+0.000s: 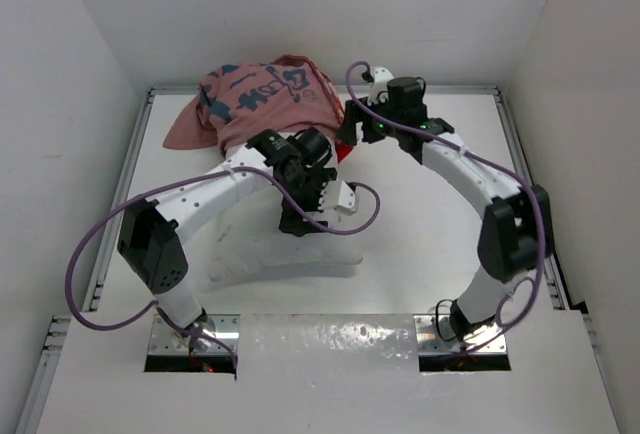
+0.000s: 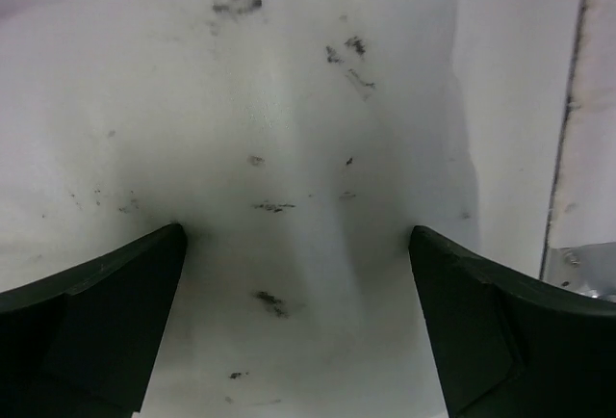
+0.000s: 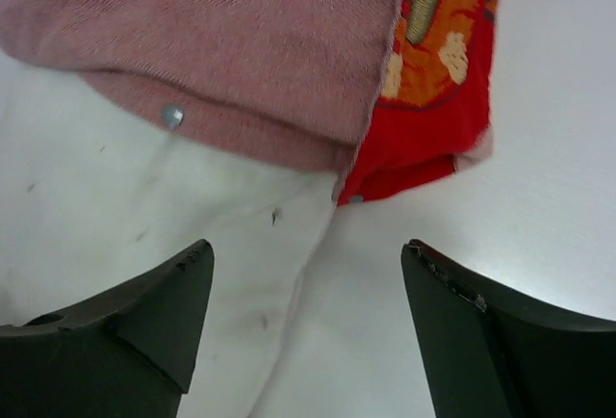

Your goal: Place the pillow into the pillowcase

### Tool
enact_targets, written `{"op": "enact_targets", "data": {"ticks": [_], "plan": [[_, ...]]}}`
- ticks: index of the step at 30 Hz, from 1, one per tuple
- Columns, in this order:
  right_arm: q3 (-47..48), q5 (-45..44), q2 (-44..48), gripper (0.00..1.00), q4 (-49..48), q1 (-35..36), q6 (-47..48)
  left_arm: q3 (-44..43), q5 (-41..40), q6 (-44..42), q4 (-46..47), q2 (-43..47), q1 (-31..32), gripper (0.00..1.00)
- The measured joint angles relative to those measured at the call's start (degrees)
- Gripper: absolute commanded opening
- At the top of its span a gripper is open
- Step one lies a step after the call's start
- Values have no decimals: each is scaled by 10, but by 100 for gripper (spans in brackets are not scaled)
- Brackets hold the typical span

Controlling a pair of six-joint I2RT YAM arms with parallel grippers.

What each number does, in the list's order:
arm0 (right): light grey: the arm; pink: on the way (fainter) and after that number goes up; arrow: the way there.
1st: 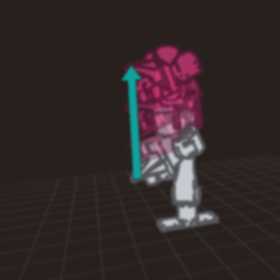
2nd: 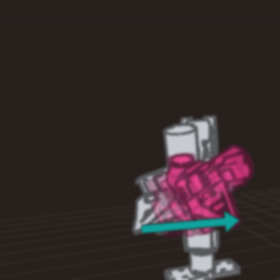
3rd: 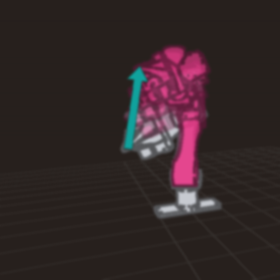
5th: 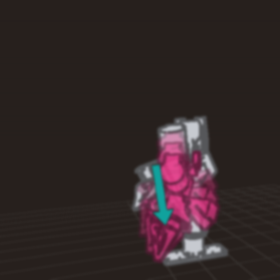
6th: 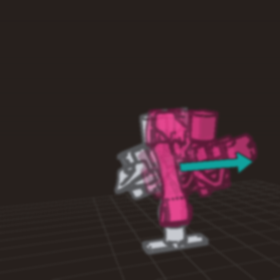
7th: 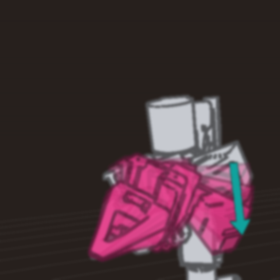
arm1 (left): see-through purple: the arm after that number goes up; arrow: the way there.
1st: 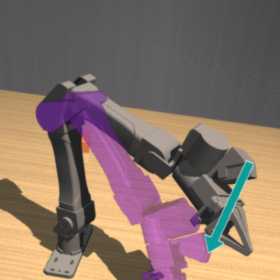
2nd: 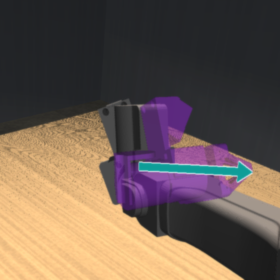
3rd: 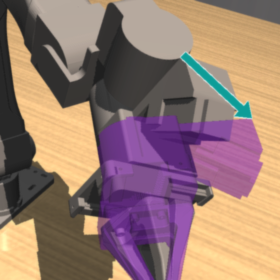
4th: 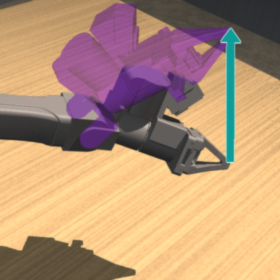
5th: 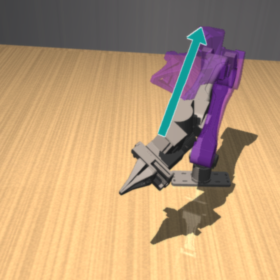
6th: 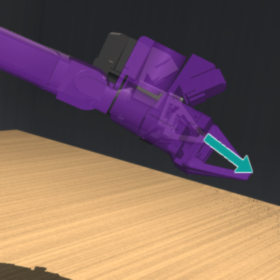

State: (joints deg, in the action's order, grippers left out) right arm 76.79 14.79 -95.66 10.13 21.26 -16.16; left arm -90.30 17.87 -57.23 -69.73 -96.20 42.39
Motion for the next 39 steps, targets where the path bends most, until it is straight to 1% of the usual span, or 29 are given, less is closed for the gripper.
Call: {"op": "enact_targets", "data": {"ticks": [3, 5, 7, 8, 10, 11, 12, 13, 14, 15, 16, 18, 19, 21, 22, 23, 24, 26, 28, 30, 33, 36, 39], "plan": [[28, 8, -75, 71, -38, 3, -9, 62, -29, -9, 45, 14, -6, 100], [46, 13, -124, 68, -66, 0, -34, 94, -38, -11, 76, 26, -9, 99], [62, 27, -169, 61, -106, -10, -73, 124, -42, -10, 110, 38, -9, 94], [64, 39, -193, 59, -140, -19, -105, 147, -42, -9, 137, 44, -9, 80], [64, 56, -226, 51, -186, -38, -153, 181, -39, -3, 177, 49, -10, 55], [65, 64, -239, 48, -200, -45, -170, 193, -37, 3, 196, 49, -12, 40], [66, 76, -253, 44, -216, -52, -189, 201, -36, 9, 212, 49, -14, 33], [67, 87, -263, 23, -229, -58, -205, 205, -33, 17, 225, 49, -17, 22], [67, 100, -272, 11, -249, -62, -219, 204, -29, 27, 237, 49, -21, 0], [68, 118, -279, 1, -267, -64, -238, 202, -21, 38, 245, 48, -27, 0], [68, 133, -283, 0, -282, -65, -249, 195, -10, 50, 248, 43, -39, 0], [65, 160, -285, 0, -304, -62, -266, 172, 30, 84, 243, 25, -76, 0], [59, 173, -283, 0, -319, -61, -268, 148, 59, 106, 230, 7, -105, 0], [34, 190, -271, 0, -340, -60, -265, 92, 107, 158, 211, -33, -169, 0], [3, 197, -249, 0, -340, -58, -261, 76, 123, 183, 205, -44, -187, 0], [-19, 202, -233, 0, -340, -57, -256, 40, 134, 210, 205, -64, -231, 0], [-42, 207, -211, 0, -341, -57, -249, 21, 139, 235, 208, -71, -256, 0], [-84, 220, -163, 0, -339, -55, -235, -11, 141, 280, 211, -71, -303, 0], [-121, 229, -103, 0, -326, -51, -211, -58, 139, 308, 193, -73, -329, 0], [-141, 237, -53, 0, -311, -39, -192, -112, 142, 326, 183, -75, -339, 0], [-148, 269, -4, 0, -296, -11, -181, -157, 147, 348, 191, -74, -338, 0], [-165, 310, 19, 0, -295, 14, -193, -163, 150, 365, 194, -73, -333, 0], [-206, 345, 24, 0, -316, 20, -227, -143, 146, 385, 210, -73, -322, 0]]}}
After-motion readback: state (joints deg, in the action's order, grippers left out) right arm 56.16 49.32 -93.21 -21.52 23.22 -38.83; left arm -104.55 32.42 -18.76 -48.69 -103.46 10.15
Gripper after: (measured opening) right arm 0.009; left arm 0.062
